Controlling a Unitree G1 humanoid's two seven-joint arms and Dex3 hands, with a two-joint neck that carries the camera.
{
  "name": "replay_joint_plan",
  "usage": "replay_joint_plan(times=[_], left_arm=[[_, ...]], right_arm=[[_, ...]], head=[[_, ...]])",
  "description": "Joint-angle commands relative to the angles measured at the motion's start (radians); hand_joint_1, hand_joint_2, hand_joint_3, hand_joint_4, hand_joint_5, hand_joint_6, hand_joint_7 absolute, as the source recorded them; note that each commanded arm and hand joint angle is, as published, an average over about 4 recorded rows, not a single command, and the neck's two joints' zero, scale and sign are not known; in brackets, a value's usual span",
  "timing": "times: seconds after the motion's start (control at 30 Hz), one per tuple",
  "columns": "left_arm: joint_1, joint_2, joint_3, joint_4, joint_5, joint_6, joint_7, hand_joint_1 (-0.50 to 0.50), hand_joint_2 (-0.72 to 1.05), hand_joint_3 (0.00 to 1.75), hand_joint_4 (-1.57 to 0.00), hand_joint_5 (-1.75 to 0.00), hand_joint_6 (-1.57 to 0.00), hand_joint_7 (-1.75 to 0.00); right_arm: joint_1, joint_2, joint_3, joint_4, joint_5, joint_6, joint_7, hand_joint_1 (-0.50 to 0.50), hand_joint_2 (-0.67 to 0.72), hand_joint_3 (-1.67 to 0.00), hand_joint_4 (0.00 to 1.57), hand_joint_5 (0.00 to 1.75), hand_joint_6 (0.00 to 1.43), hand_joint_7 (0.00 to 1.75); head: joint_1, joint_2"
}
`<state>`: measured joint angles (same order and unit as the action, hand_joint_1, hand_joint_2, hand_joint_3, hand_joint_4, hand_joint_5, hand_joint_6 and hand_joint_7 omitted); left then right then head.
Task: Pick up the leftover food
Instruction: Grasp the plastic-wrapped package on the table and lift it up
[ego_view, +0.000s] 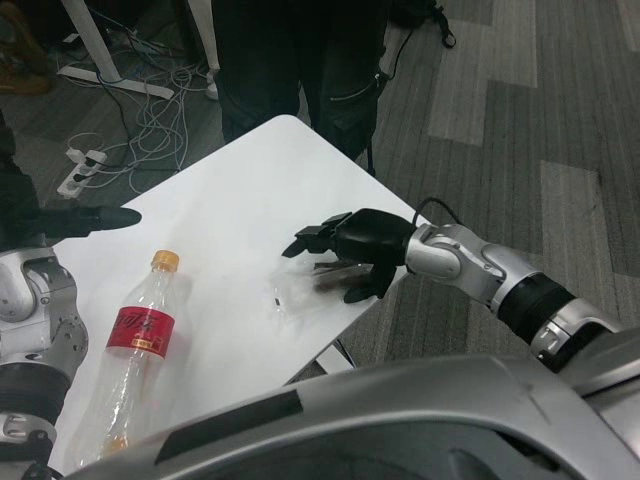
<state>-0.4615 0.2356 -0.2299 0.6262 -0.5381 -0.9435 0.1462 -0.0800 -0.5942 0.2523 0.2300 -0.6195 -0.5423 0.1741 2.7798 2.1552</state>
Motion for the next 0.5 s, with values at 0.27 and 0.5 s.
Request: replay_joint_plan(times=[0.27, 0.5], left_arm=[[0.011, -0.004, 0.004, -0.003, -0.003, -0.011, -0.002, -0.50, -0.37, 0.00, -0.34, 0.00, 0.00, 0.00], [0.012, -0.002, 0.007, -0.002, -0.004, -0.011, -0.002, -0.50, -0.37, 0.00, -0.34, 0.00, 0.00, 0.00]], right_arm=[[-0.041, -0.028, 0.085, 0.025, -0.059, 0.103, 0.045, -0.38, -0.60, -1.23, 0.96, 1.65, 0.61, 1.36], [-0.063, -0.034, 0.105, 0.021, -0.058, 0.153, 0.109, -0.38, -0.57, -1.43, 1.30, 1.65, 1.17, 1.68]], head=[[0.009, -0.007], [0.019, -0.019]])
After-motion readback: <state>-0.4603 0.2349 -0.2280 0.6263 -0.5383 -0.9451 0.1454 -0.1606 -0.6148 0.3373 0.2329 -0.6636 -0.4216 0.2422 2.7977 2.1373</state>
